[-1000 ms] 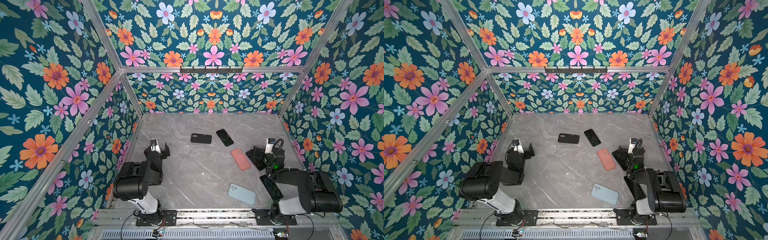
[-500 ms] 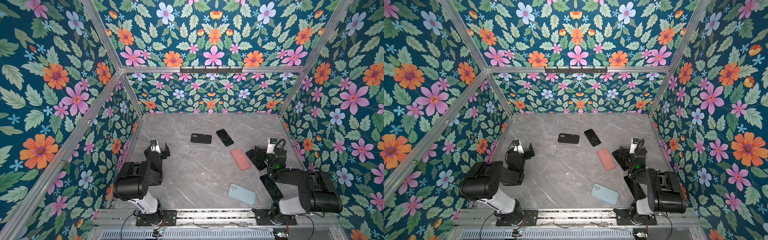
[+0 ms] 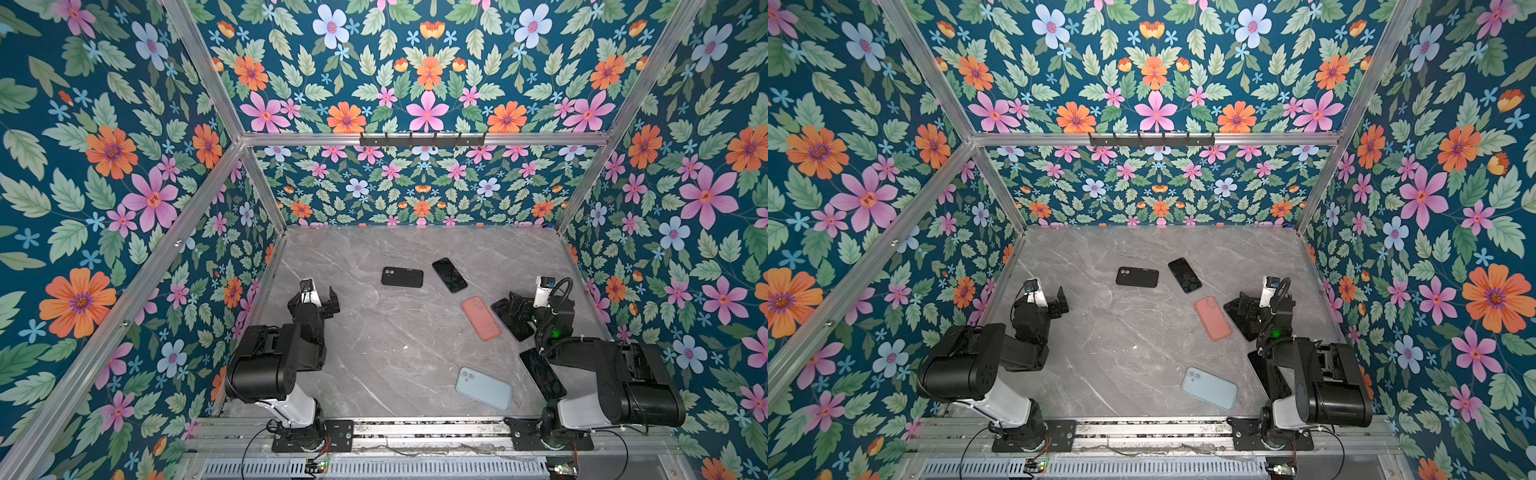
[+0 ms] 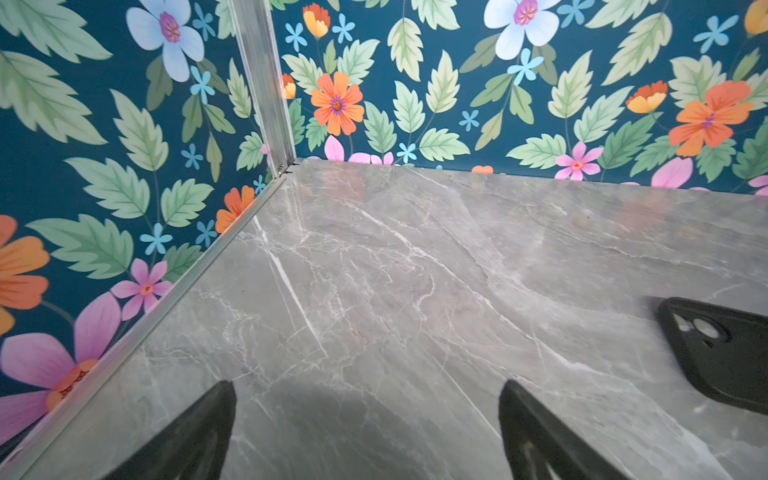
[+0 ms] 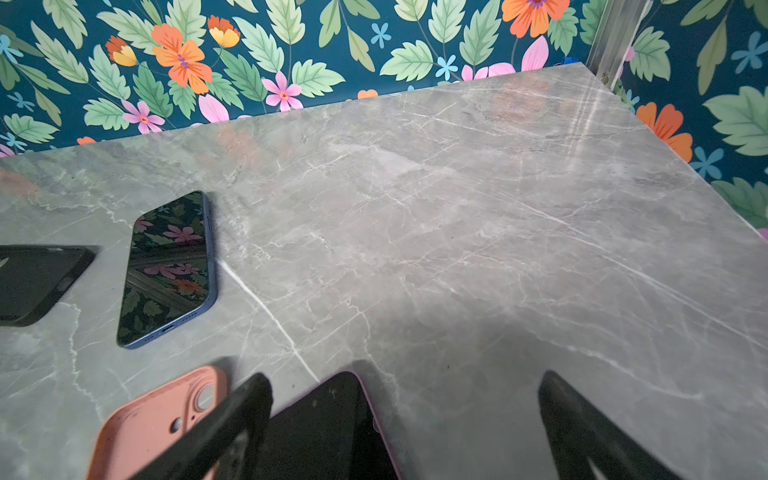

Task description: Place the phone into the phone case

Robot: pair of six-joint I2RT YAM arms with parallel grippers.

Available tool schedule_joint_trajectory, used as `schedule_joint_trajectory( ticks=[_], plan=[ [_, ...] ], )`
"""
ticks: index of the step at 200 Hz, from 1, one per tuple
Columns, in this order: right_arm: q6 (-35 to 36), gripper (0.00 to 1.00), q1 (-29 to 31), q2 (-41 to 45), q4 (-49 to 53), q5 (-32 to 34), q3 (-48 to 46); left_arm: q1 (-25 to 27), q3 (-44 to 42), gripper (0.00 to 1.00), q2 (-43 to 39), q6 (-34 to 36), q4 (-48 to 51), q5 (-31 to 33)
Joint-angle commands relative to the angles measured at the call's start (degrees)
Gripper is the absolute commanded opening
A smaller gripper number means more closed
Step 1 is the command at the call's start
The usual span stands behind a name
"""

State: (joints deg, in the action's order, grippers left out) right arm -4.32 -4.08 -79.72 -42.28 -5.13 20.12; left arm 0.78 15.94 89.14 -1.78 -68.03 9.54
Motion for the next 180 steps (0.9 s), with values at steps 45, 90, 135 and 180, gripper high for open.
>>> schedule_joint_trajectory(
  ticks=[45,90,135,180],
  plan=[
    [-5.8,0.99,14.6,18.4,27.1,7.1,11.9,5.2,22.0,1.00,-10.7,-18.9,45.9,13.6],
    [-6.2,0.99,26.1,13.1,31.6,4.7,19.5,18.1,38.5,1.00,-1.0,-25.4,65.6,10.2],
    [-10.7,0.99,29.9,-6.8,45.6,-4.8,37.7,21.2,48.8,1.00,8.7,-34.4,75.8,-4.7],
    [-10.6,0.99,30.2,-20.1,48.4,-10.2,48.1,21.6,54.3,0.92,14.6,-37.3,79.5,-14.0]
  ],
)
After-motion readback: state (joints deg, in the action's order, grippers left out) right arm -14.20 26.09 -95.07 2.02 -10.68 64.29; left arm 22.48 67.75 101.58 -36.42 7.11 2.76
